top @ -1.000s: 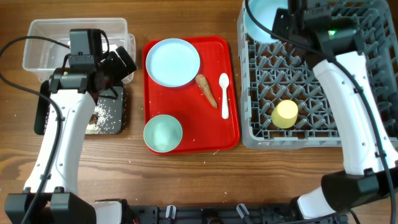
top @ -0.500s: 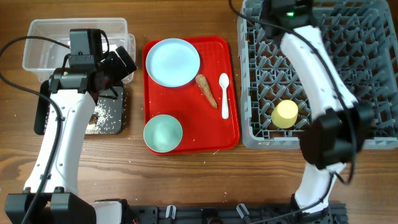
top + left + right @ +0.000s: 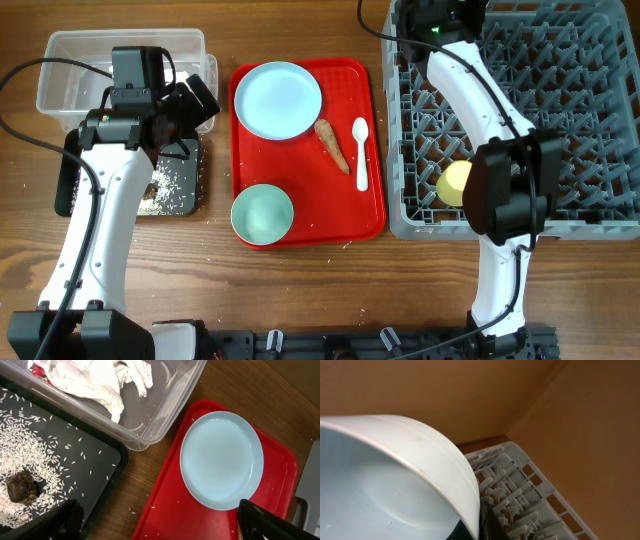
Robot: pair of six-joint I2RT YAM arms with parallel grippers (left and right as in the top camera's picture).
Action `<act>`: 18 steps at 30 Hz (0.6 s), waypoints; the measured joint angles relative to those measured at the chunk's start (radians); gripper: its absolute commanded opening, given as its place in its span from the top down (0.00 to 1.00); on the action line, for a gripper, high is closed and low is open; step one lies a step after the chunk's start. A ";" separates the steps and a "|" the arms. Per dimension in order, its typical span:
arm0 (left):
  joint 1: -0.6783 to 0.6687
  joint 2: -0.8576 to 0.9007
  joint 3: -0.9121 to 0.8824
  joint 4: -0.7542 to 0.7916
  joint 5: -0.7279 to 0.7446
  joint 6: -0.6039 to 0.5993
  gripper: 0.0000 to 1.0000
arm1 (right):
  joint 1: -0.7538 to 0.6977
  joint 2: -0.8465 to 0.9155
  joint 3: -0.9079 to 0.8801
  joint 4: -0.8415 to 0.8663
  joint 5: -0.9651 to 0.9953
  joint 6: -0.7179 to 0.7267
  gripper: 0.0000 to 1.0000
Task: Sort waste into correct bins and load items into the dishwasher rack
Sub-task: 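Lower the bowl into the rack and release with the right gripper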
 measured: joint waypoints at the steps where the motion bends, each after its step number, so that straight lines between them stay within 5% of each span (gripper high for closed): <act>1: 0.000 0.000 0.000 0.000 0.000 0.000 0.00 | 0.000 0.004 0.000 0.011 0.000 -0.010 0.96; 18: 0.000 0.000 0.000 0.000 0.000 0.000 0.00 | 0.002 0.112 0.000 0.179 -0.024 -0.190 0.95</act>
